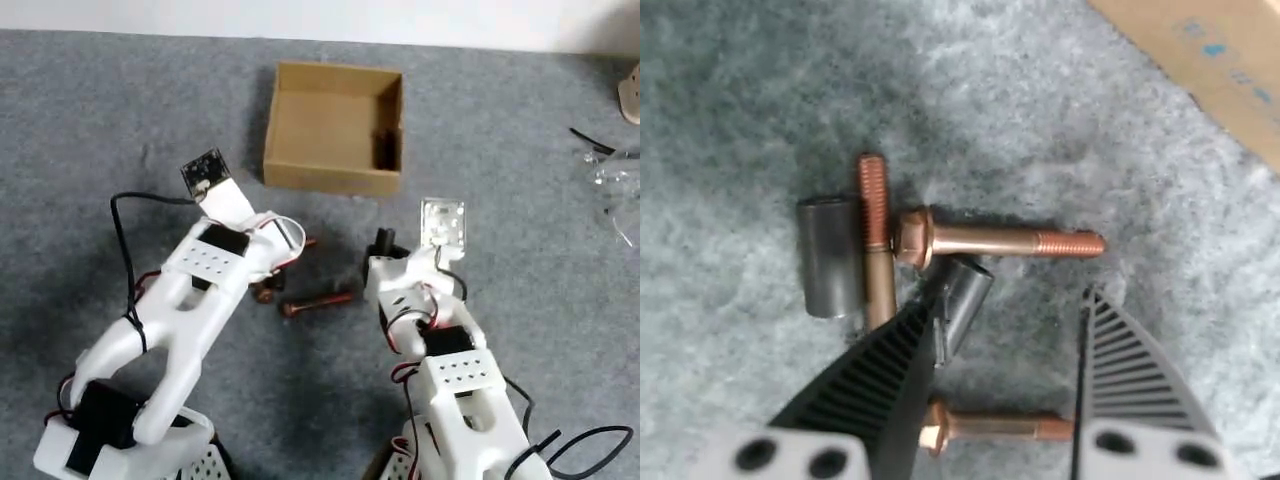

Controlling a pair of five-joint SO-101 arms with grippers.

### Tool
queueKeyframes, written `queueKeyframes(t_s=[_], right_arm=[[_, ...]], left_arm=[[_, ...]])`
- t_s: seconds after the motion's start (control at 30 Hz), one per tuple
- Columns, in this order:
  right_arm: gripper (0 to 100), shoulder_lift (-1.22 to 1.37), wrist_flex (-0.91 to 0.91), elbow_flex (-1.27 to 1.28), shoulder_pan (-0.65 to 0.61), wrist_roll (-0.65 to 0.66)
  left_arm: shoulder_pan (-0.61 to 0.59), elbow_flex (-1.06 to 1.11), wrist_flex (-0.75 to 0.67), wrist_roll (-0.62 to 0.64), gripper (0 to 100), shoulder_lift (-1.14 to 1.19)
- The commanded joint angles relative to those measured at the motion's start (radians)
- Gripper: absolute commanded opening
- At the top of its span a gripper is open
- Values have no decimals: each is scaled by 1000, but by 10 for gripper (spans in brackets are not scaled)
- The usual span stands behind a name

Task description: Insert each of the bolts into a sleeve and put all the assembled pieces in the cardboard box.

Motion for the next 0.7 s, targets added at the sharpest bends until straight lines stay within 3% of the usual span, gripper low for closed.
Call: queueKeyframes(t_s=[0.0, 0.43, 0.67], right_arm=[[4, -27, -39, -10, 15, 21], [4, -25, -42, -7, 12, 21], [4, -25, -42, -7, 12, 23]], left_arm=[[-8, -50, 6, 20, 204, -2], [-31, -47, 8, 201, 204, -4], [-33, -54, 2, 213, 203, 44]])
